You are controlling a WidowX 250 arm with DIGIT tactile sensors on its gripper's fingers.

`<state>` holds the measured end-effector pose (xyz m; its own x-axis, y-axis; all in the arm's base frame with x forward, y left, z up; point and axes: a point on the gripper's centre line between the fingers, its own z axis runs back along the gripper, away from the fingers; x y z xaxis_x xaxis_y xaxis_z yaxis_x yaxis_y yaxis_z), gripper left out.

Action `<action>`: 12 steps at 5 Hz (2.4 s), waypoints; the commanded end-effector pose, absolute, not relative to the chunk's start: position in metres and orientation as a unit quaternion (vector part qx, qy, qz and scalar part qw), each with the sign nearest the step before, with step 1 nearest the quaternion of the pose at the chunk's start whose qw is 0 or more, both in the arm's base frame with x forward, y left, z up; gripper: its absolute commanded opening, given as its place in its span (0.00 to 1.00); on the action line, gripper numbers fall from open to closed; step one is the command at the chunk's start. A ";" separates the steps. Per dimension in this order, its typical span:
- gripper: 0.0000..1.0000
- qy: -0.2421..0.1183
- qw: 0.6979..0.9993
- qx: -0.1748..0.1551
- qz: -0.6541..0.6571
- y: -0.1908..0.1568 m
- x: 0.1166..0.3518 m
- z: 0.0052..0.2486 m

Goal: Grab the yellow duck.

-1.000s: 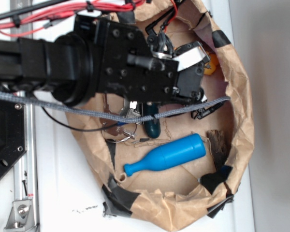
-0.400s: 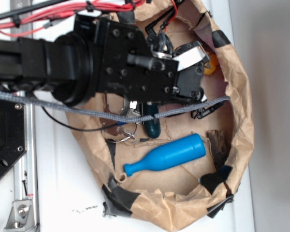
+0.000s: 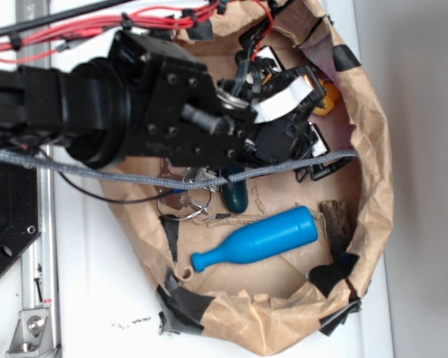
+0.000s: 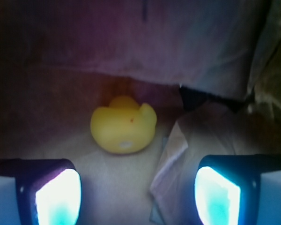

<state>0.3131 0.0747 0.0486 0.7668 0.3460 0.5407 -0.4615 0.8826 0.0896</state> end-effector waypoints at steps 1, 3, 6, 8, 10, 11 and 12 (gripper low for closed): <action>1.00 -0.271 0.929 0.127 0.218 0.105 0.324 0.049; 1.00 -0.271 0.929 0.125 0.221 0.118 0.334 0.050; 1.00 -0.280 0.936 0.152 0.152 0.112 0.355 0.048; 1.00 -0.279 0.936 0.172 0.125 0.107 0.356 0.046; 0.00 -0.268 0.936 0.187 0.134 0.113 0.363 0.039; 0.00 -0.260 0.938 0.187 0.134 0.116 0.364 0.037; 0.00 -0.257 0.939 0.187 0.135 0.116 0.362 0.037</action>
<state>0.3479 0.1023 0.0327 0.8443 0.1439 0.5161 -0.3279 0.9006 0.2853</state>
